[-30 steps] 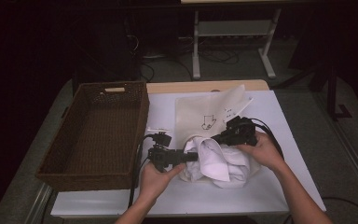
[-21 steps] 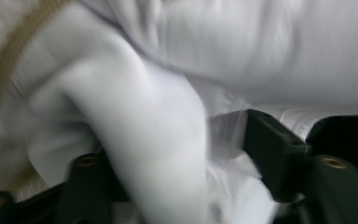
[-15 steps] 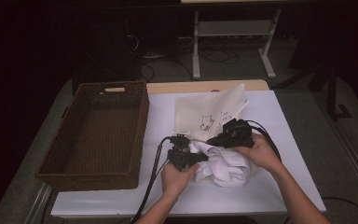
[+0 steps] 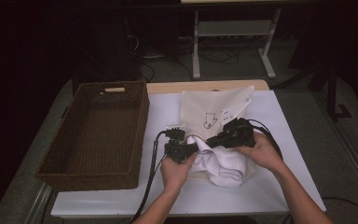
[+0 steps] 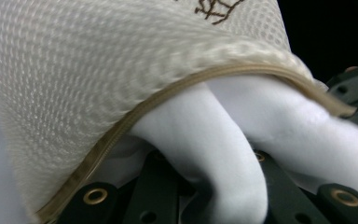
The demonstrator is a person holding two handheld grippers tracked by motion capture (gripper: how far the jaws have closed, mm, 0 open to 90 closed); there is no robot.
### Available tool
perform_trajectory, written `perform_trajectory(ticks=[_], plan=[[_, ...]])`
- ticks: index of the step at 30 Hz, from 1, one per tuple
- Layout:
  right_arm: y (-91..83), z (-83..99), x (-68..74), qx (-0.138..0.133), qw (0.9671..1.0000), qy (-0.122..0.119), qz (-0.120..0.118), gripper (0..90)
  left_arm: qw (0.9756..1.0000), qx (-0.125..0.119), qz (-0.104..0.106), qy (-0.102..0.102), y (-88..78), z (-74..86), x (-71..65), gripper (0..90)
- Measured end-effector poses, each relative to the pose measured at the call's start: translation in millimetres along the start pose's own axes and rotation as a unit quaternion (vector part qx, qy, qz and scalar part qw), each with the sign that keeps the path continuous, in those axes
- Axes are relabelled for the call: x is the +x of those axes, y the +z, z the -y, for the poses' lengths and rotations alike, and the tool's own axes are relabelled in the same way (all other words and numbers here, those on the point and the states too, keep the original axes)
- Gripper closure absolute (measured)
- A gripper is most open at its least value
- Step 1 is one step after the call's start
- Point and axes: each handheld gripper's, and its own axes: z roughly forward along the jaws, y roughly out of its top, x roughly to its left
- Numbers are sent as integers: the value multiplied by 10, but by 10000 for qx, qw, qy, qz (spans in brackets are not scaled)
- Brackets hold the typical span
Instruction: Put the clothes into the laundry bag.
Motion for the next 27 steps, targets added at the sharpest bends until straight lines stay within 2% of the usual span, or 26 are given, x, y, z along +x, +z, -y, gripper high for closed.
perform_trajectory(ticks=[3,6,8,10,14,17,19,20,22,23,24,25,27], plan=[[54,84,-53,26,9998,163,-133,873,9998,167,-7,119,-31,10,14,776],[37,94,-59,56,9998,169,-120,873,9991,346,-22,252,-144,21,24,620],[24,102,-65,87,9998,168,-91,873,9989,437,105,106,-244,40,68,502],[24,113,-79,91,9997,197,-89,874,9989,461,59,32,-314,74,88,405],[25,113,-99,70,9997,223,-86,873,9975,684,164,5,-358,167,84,345],[40,112,-112,76,9996,244,-100,873,9953,937,249,80,-272,199,38,344],[50,108,-121,71,9996,245,-100,873,9936,1101,127,233,-158,210,1,364],[55,107,-124,60,9996,246,-110,873,9930,1156,147,168,-95,223,0,366],[70,111,-125,73,9997,233,-97,873,9936,1118,150,-34,24,245,29,374],[79,113,-125,87,9996,247,-97,873,9947,1017,115,-126,64,262,34,409],[87,115,-126,112,9996,238,-79,873,9959,896,29,-76,93,280,24,454],[93,114,-123,130,9996,234,-44,873,9965,822,-109,60,115,289,10,536],[92,116,-134,100,9997,224,-36,874,9972,726,-151,49,147,293,24,679]])
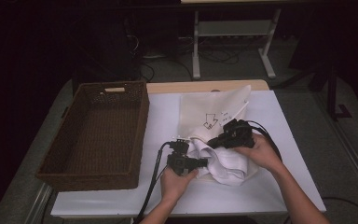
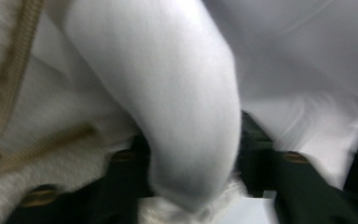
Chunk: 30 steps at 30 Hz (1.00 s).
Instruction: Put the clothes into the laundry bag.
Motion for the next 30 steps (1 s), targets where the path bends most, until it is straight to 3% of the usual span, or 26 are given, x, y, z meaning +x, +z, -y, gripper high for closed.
perform_trajectory(ticks=[1,3,8,13,17,20,22,30], plan=[[-1,-2,-2,-18,10000,-3,5,873,10000,-31,-23,12,6,-5,11,753],[-4,-12,8,-34,10000,-37,29,874,9999,-116,54,-107,-3,-17,26,800],[-65,-25,68,-113,9998,-138,70,874,9986,-471,175,-189,-132,-85,-12,832],[-145,-51,113,-244,9995,-209,39,874,9948,-927,281,-327,-248,-145,-64,841],[-239,-77,161,-399,9988,-276,-49,875,9954,-902,208,-233,-196,-116,-89,840],[-190,-57,139,-175,9995,-243,-49,875,9958,-890,175,-123,-196,-71,-133,840],[-167,-58,134,-217,9994,-225,-147,875,9955,-919,220,-78,-244,-47,-159,840],[-94,-296,279,-308,9967,-626,-414,875,9927,-1129,432,54,-557,78,-296,840]])
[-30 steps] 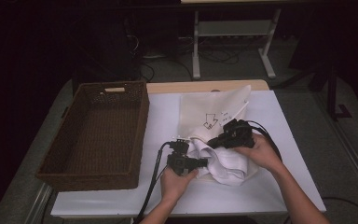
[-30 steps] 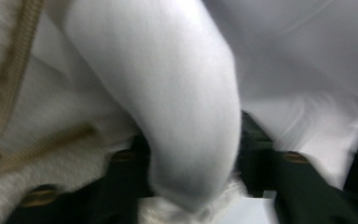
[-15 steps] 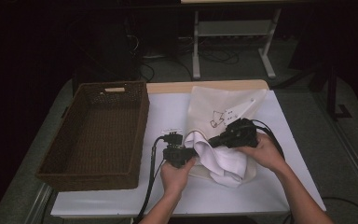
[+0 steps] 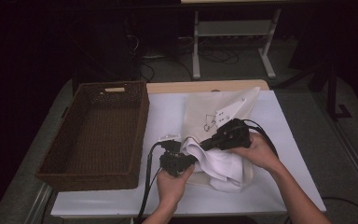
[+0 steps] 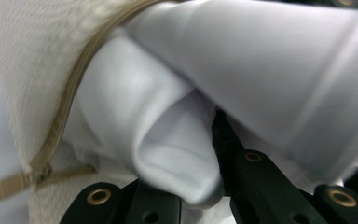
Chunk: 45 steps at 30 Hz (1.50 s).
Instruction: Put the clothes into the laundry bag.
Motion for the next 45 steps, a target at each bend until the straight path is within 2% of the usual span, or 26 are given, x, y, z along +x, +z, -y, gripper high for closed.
perform_trajectory(ticks=[3,5,7,9,10,12,13,18,22,27,32,34,37,42,45], plan=[[5,-86,46,-107,9997,-143,-136,875,9999,-115,40,102,-73,24,-78,840],[4,-102,47,-124,9996,-173,-171,874,9998,-136,-8,109,-46,29,-79,838],[4,-72,15,-1,9999,-121,-117,874,9999,-70,-57,82,67,45,-33,838],[2,9,-6,208,9998,-34,-34,874,10000,-22,-63,-60,217,78,36,838],[-4,43,-8,221,9997,-3,-39,874,9999,-65,-90,-118,295,96,57,838],[-35,133,1,192,9998,45,-35,874,9996,-112,-241,-17,383,109,50,838],[-53,171,4,155,9998,64,-65,874,9995,-131,-275,-40,424,110,55,838],[-131,305,73,45,9998,137,-118,874,9984,-171,-520,-128,559,72,120,839],[-118,352,48,211,9995,219,8,873,9981,-135,-599,-102,605,8,111,836],[-92,400,-50,289,9989,365,39,871,9988,64,-476,-22,514,14,129,790],[-85,413,-95,265,9986,445,75,871,9989,357,-310,26,364,79,135,629],[-82,420,-102,280,9985,470,76,871,9990,374,-237,-27,289,104,147,570],[-82,431,-127,261,9984,494,104,871,9986,515,-101,-19,207,132,139,523],[-76,439,-159,244,9981,563,104,870,9982,582,139,-102,189,150,107,448],[-61,444,-173,271,9979,584,93,870,9968,742,280,-90,224,155,63,373]])
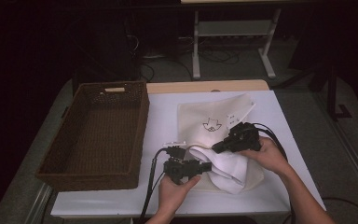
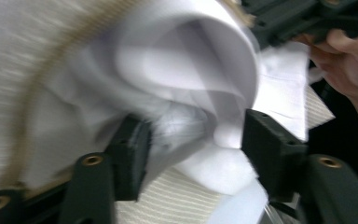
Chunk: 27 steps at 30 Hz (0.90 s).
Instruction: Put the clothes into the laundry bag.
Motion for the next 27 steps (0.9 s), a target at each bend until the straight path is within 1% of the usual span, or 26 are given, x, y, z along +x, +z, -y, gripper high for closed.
perform_trajectory(ticks=[2,3,4,5,6,8,9,12,13,14,16,18,19,21,22,23,24,25,27], plan=[[10,-2,-2,12,10000,-2,2,870,10000,21,-40,28,22,-8,-16,351],[13,-5,-4,15,10000,-2,-1,870,10000,27,-60,0,35,-20,-7,351],[17,-8,-8,8,10000,-18,-1,870,10000,12,-55,-81,56,-32,9,352],[20,-10,-7,-1,10000,-24,2,870,9999,20,-97,-140,87,-47,29,363],[23,-11,-5,-2,10000,-31,19,870,9998,21,-133,-135,108,-53,44,416],[28,-9,-4,4,10000,-21,35,870,9996,46,-169,-220,182,-65,80,489],[32,-10,2,12,10000,-9,30,870,9995,7,-213,-231,201,-68,83,553],[34,-24,16,10,10000,-62,55,870,9992,-227,-213,-245,250,-99,101,743],[30,-31,19,5,10000,-64,60,870,9989,-298,-279,-249,265,-112,99,797],[27,-38,20,-8,10000,-60,61,870,9985,-351,-320,-264,273,-119,98,817],[16,-60,32,12,9999,-86,69,870,9975,-480,-438,-259,287,-147,86,830],[-5,-84,56,14,9999,-141,89,871,9962,-635,-504,-309,274,-182,89,834],[-25,-99,71,-17,9998,-159,103,870,9952,-746,-522,-346,261,-203,93,836],[-74,-117,97,-90,9997,-203,139,871,9934,-909,-604,-353,254,-228,93,837],[-97,-117,106,-122,9996,-217,152,870,9928,-955,-637,-354,262,-238,100,837],[-109,-110,109,-138,9996,-198,172,871,9928,-950,-618,-388,277,-245,114,837],[-109,-97,100,-93,9996,-178,206,870,9930,-942,-605,-385,291,-246,116,836],[-98,-80,84,-20,9996,-146,238,869,9933,-929,-608,-317,297,-242,111,835],[-65,-38,36,85,9996,-41,250,869,9948,-798,-595,-225,286,-231,107,818]])
